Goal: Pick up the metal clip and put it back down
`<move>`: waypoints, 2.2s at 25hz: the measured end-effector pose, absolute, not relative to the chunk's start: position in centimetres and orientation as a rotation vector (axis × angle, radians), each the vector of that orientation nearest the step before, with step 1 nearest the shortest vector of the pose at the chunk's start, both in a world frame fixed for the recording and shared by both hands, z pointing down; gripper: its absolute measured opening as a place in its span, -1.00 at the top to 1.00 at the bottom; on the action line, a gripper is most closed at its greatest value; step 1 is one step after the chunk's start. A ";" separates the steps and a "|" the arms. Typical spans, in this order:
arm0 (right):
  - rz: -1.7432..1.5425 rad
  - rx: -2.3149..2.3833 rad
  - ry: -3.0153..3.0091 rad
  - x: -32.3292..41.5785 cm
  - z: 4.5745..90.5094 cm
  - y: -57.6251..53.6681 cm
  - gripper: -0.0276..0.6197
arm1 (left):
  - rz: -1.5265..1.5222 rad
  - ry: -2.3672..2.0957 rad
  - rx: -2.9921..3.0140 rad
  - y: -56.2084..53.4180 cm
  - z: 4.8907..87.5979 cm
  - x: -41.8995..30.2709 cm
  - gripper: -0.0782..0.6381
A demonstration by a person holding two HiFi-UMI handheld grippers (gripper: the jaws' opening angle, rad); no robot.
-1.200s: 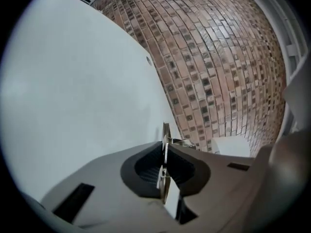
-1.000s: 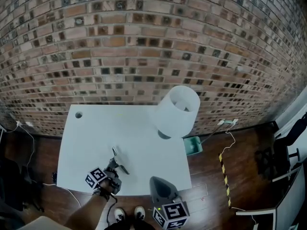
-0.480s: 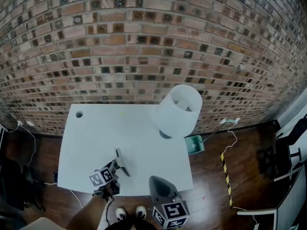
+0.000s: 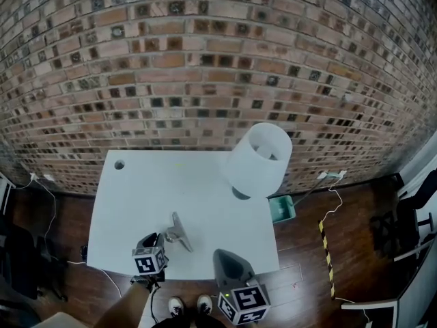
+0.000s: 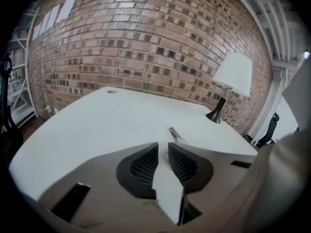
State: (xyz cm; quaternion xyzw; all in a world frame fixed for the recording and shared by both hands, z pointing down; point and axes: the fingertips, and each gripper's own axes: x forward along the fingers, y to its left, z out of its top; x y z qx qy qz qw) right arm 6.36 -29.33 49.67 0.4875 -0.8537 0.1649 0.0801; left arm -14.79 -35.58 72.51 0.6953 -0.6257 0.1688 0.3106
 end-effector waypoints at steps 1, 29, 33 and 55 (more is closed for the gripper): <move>0.487 1.460 -2.558 6.3 49.5 -29.3 0.97 | 0.441 -1.669 1.892 -35.6 71.3 -14.8 0.57; 0.207 1.399 -2.784 0.8 40.9 -28.4 0.97 | 0.051 -1.826 2.682 -25.4 37.0 -14.5 0.74; 0.175 1.394 -2.796 0.1 39.8 -27.9 0.97 | 0.018 -1.855 2.699 -24.8 36.4 -15.6 0.74; 0.114 1.508 -2.714 -1.9 38.1 -20.3 0.97 | 0.131 -1.664 2.841 -18.1 36.6 -15.8 0.74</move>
